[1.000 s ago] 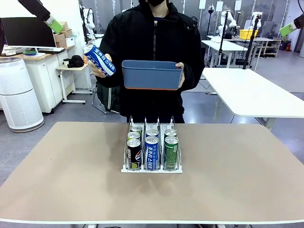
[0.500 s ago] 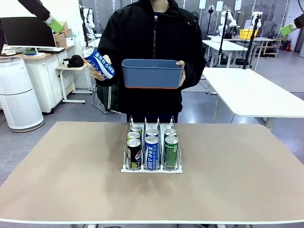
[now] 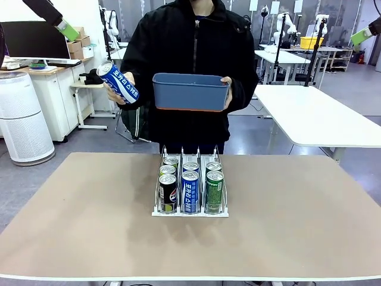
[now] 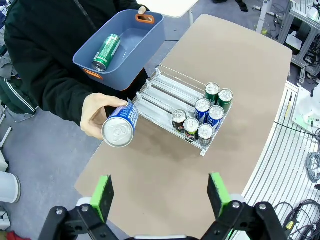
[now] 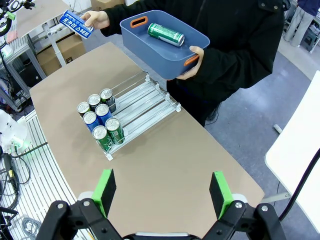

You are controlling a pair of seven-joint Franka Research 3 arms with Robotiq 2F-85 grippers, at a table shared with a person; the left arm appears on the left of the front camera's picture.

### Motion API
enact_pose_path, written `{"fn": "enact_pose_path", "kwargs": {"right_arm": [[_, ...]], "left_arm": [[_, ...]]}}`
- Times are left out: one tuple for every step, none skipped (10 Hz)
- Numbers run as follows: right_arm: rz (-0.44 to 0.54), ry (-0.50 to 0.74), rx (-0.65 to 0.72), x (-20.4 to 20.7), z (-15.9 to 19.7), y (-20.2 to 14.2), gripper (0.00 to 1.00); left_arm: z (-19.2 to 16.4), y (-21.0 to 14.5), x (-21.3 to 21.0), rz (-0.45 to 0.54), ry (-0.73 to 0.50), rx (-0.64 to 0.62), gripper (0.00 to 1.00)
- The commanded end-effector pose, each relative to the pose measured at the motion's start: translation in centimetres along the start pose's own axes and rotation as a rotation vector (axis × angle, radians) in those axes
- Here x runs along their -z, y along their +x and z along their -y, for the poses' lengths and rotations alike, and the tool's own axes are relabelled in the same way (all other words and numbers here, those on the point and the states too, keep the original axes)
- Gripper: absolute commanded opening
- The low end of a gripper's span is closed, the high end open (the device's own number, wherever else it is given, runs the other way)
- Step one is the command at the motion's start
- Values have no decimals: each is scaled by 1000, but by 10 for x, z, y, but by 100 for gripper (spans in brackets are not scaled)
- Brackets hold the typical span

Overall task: Fill the beverage cans into the dispenser.
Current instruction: Pick up the Ionic drink handed by the human.

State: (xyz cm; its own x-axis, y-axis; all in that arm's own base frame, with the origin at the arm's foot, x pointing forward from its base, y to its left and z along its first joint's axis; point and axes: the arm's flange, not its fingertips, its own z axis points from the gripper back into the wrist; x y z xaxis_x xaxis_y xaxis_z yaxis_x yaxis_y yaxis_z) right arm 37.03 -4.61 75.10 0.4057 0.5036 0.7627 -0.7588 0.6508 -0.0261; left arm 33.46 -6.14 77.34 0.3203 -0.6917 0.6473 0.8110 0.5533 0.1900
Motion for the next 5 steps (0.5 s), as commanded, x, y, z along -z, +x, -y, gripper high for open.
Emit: {"fn": "enact_pose_path", "kwargs": {"right_arm": [[3,12,5,1,-1,1,100],[3,12,5,1,-1,1,100],[3,12,5,1,-1,1,100],[3,12,5,1,-1,1,100],[3,12,5,1,-1,1,100]], "left_arm": [[-2,0,0,-7,-6,7,100],[0,0,0,0,0,0,100],[-9,4,13,-16,42,-20,100],[-17,5,23,-21,43,-36,100],[-23,3,30,-28,29,-28,100]]}}
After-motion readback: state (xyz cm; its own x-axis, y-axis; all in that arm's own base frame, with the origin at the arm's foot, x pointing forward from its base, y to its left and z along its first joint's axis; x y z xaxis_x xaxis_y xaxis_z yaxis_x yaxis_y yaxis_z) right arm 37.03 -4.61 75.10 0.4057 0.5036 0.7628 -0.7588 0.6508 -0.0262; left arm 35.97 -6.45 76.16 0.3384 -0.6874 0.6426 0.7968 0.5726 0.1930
